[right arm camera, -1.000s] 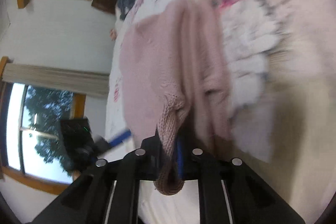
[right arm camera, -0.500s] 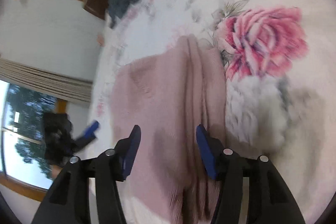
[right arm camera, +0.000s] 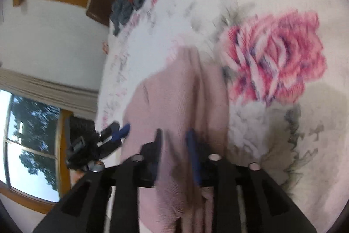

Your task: Fold small clothes

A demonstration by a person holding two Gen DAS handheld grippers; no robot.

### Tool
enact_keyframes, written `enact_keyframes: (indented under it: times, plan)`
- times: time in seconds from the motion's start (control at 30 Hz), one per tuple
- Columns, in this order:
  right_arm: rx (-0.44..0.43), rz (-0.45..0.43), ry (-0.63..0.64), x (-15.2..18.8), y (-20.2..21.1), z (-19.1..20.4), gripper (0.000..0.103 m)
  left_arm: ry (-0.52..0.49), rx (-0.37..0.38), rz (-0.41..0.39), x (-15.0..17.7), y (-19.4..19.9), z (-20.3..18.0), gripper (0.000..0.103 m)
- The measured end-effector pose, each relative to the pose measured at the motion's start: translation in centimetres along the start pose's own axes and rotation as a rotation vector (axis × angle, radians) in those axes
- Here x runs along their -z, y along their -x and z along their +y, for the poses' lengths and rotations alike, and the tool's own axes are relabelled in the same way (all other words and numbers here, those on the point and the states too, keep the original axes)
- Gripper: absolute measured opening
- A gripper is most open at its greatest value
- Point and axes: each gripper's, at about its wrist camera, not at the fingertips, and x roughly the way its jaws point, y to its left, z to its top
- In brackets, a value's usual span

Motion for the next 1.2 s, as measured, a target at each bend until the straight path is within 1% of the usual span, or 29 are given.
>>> enact_keyframes:
  times: [0.03, 0.1, 0.13, 0.17, 0.2, 0.23, 0.27, 0.3, 0.33, 0.37, 0.43, 0.47, 0.53, 0.6, 0.63, 0.7, 0.73, 0.77, 0.8, 0.83, 0.87, 0.93, 0.97, 1.0, 1.03, 1.1, 1.13, 1.17, 1.2]
  plan:
    - [0.011, -0.009, 0.010, -0.5, 0.1, 0.4, 0.043, -0.024, 0.010, -0.008, 0.2, 0.7, -0.6, 0.036]
    - [0.028, 0.003, 0.034, -1.6, -0.7, 1.4, 0.045, -0.039, 0.038, -0.004, 0.6, 1.1, -1.1, 0.036]
    - [0.037, 0.019, 0.042, -2.0, -1.3, 1.8, 0.051, -0.050, 0.014, 0.012, 0.8, 0.6, -1.0, 0.036]
    - [0.050, 0.041, 0.052, -2.2, -2.0, 2.1, 0.053, -0.048, -0.010, 0.028, 0.7, -0.3, -0.7, 0.036]
    - [0.083, 0.060, 0.068, -2.3, -2.6, 2.3, 0.051, -0.037, -0.031, 0.046, 1.0, -1.0, -0.1, 0.034]
    - [0.141, 0.074, 0.100, -2.3, -3.5, 2.5, 0.038, -0.028, -0.050, 0.051, 1.1, -1.8, 0.6, 0.029]
    - [0.189, 0.082, 0.125, -2.5, -4.1, 2.7, 0.028, -0.033, -0.069, 0.046, 1.2, -2.2, 0.9, 0.021]
    - [0.235, 0.092, 0.139, -2.7, -4.7, 2.6, 0.025, -0.038, -0.082, 0.040, 1.1, -2.5, 1.0, 0.016]
    - [0.246, 0.090, 0.124, -2.9, -4.9, 2.0, 0.024, -0.030, -0.093, 0.036, 1.2, -2.8, 1.3, 0.009]
    - [0.249, 0.085, 0.096, -3.3, -5.0, 1.3, 0.024, -0.025, -0.094, 0.036, 1.3, -2.7, 1.5, 0.008]
    - [0.248, 0.077, 0.075, -3.5, -4.6, 1.1, 0.026, -0.007, -0.086, 0.036, 1.1, -1.9, 1.3, 0.011]
    - [0.240, 0.074, 0.081, -3.4, -4.0, 1.3, 0.026, -0.001, -0.075, 0.021, 1.2, -0.8, 1.0, 0.023]
    - [0.221, 0.037, 0.108, -2.5, -1.7, 2.6, 0.026, -0.036, -0.021, -0.005, 1.8, 1.5, -0.4, 0.033]
    - [0.203, -0.017, 0.173, -0.7, 0.9, 4.7, 0.026, -0.083, 0.016, -0.001, 3.2, 3.2, -1.5, 0.033]
    - [0.182, -0.012, 0.207, 0.2, 1.5, 5.6, 0.026, -0.101, 0.019, 0.015, 4.0, 3.5, -1.8, 0.033]
    - [0.160, 0.056, 0.288, 2.5, 0.8, 6.9, 0.026, -0.100, -0.008, 0.061, 5.4, 2.7, -1.2, 0.032]
    - [0.166, 0.092, 0.305, 3.1, -0.1, 7.2, 0.025, -0.090, -0.026, 0.072, 5.8, 2.2, -0.7, 0.030]
    - [0.212, 0.137, 0.330, 4.0, -1.3, 6.9, 0.024, -0.075, -0.037, 0.081, 6.2, 1.5, -0.1, 0.026]
    - [0.260, 0.151, 0.345, 4.3, -2.2, 6.3, 0.015, -0.068, -0.041, 0.082, 6.2, 1.2, 0.1, 0.023]
    - [0.290, 0.154, 0.343, 4.2, -2.7, 5.7, 0.000, -0.064, -0.057, 0.076, 6.1, 0.8, 0.3, 0.015]
    - [0.291, 0.156, 0.334, 3.9, -2.7, 4.7, 0.000, -0.057, -0.061, 0.072, 6.0, 0.4, 0.3, 0.012]
    - [0.255, 0.159, 0.266, 3.2, -2.1, 3.3, 0.000, -0.056, -0.081, 0.076, 6.0, 0.0, 0.0, 0.011]
    - [0.258, 0.159, 0.259, 3.0, -1.8, 3.3, 0.000, -0.064, -0.095, 0.074, 5.9, 0.2, -0.6, 0.014]
    - [0.274, 0.152, 0.268, 3.1, -1.3, 3.6, 0.000, -0.069, -0.082, 0.067, 5.7, 0.6, -1.3, 0.020]
    - [0.283, 0.130, 0.273, 3.2, -0.4, 4.4, 0.002, -0.090, -0.030, 0.057, 5.9, 1.7, -2.1, 0.024]
    - [0.227, 0.115, 0.304, 4.1, 1.2, 6.2, 0.005, -0.123, -0.024, 0.051, 6.3, 2.5, -2.8, 0.025]
    - [0.216, 0.121, 0.316, 4.7, 1.5, 6.5, 0.005, -0.138, -0.054, 0.071, 6.7, 2.2, -2.7, 0.026]
    - [0.209, 0.141, 0.325, 5.6, 1.6, 6.5, 0.005, -0.139, -0.098, 0.091, 7.0, 1.7, -2.2, 0.022]
    - [0.227, 0.165, 0.336, 5.9, 0.6, 6.4, 0.005, -0.132, -0.117, 0.106, 7.2, 1.0, -1.6, 0.021]
